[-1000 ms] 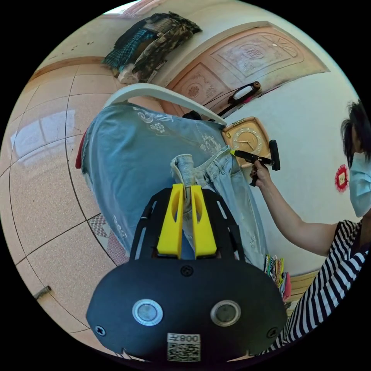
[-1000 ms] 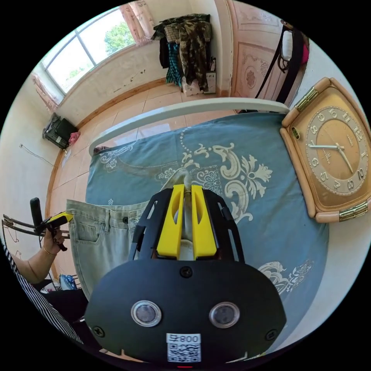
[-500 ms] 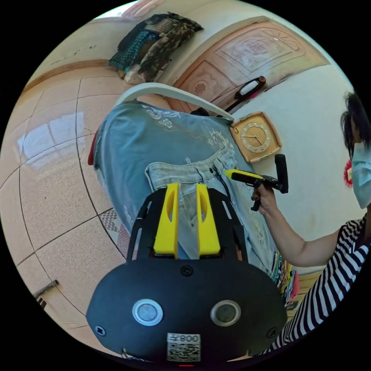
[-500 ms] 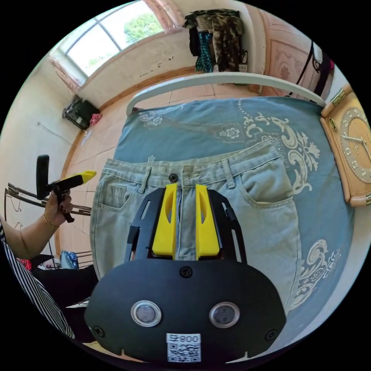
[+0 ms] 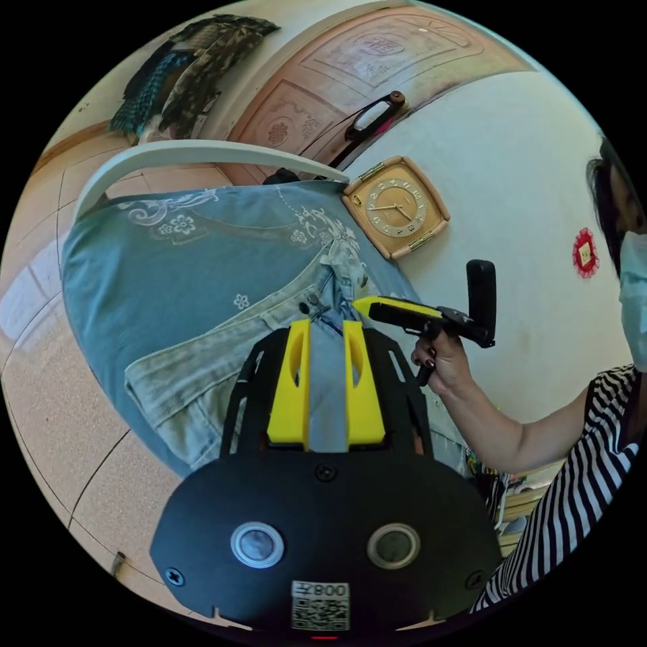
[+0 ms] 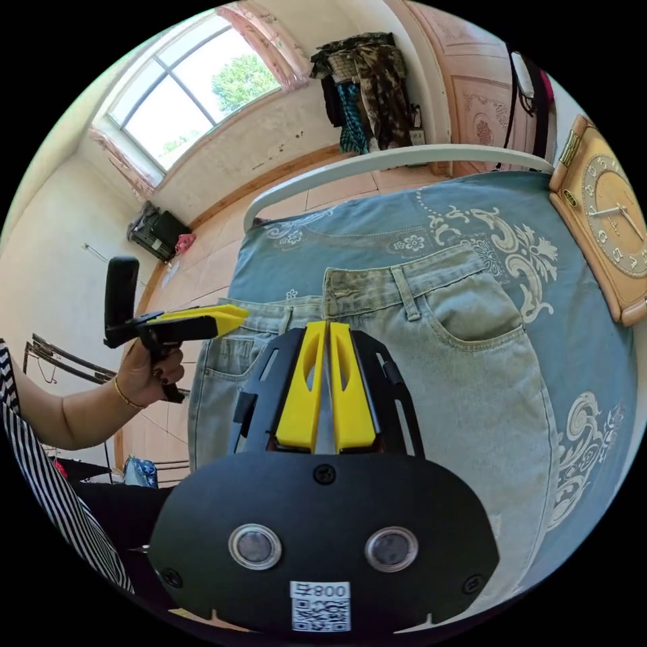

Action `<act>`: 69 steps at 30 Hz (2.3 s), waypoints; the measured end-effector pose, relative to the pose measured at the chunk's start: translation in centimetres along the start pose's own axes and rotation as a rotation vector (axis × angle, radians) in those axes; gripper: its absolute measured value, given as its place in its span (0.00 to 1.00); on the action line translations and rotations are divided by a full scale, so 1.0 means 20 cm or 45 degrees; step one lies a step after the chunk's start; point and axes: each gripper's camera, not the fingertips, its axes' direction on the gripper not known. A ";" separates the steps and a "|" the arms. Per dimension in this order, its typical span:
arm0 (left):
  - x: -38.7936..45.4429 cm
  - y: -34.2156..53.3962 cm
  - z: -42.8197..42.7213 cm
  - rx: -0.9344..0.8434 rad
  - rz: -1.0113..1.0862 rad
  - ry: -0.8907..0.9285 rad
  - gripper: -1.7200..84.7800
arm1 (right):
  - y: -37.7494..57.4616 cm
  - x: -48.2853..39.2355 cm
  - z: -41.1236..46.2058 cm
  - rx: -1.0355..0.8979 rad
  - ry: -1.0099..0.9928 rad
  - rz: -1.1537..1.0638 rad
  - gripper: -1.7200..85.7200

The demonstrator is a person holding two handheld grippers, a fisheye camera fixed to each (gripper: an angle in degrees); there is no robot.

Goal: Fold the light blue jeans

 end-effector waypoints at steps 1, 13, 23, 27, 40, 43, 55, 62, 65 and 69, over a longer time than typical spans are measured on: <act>0.00 -0.05 0.08 -0.023 -0.011 0.032 0.11 | 0.02 -0.02 0.00 -0.022 0.009 -0.007 0.03; 0.27 -0.29 0.81 -0.244 0.136 -0.245 0.03 | 0.52 -0.15 -0.50 0.027 -0.145 0.179 0.02; 0.64 -0.25 1.15 -0.283 0.199 -0.290 0.02 | 1.27 -0.23 -1.19 0.164 -0.192 0.435 0.02; 0.81 -0.11 1.28 -0.389 0.227 -0.136 0.02 | 1.82 -0.27 -1.53 0.197 -0.252 0.679 0.02; 1.47 0.47 2.15 -1.210 0.449 -0.054 0.02 | 3.15 -1.04 -2.10 -0.189 -0.317 1.242 0.02; 1.62 0.45 2.29 -1.278 0.512 -0.136 0.03 | 3.33 -1.17 -2.25 -0.058 -0.364 1.367 0.02; 2.59 0.55 3.06 -1.279 1.380 -0.095 0.09 | 4.38 -1.71 -3.22 0.171 0.173 2.299 0.09; 2.85 0.67 3.46 -1.380 1.555 -0.180 0.09 | 4.71 -1.86 -3.52 0.198 0.333 2.476 0.13; 2.93 0.69 3.55 -1.369 1.625 -0.200 0.08 | 4.77 -1.86 -3.60 0.248 0.324 2.503 0.13; 3.02 0.69 3.65 -1.392 1.656 -0.235 0.06 | 4.81 -1.86 -3.72 0.215 0.340 2.534 0.11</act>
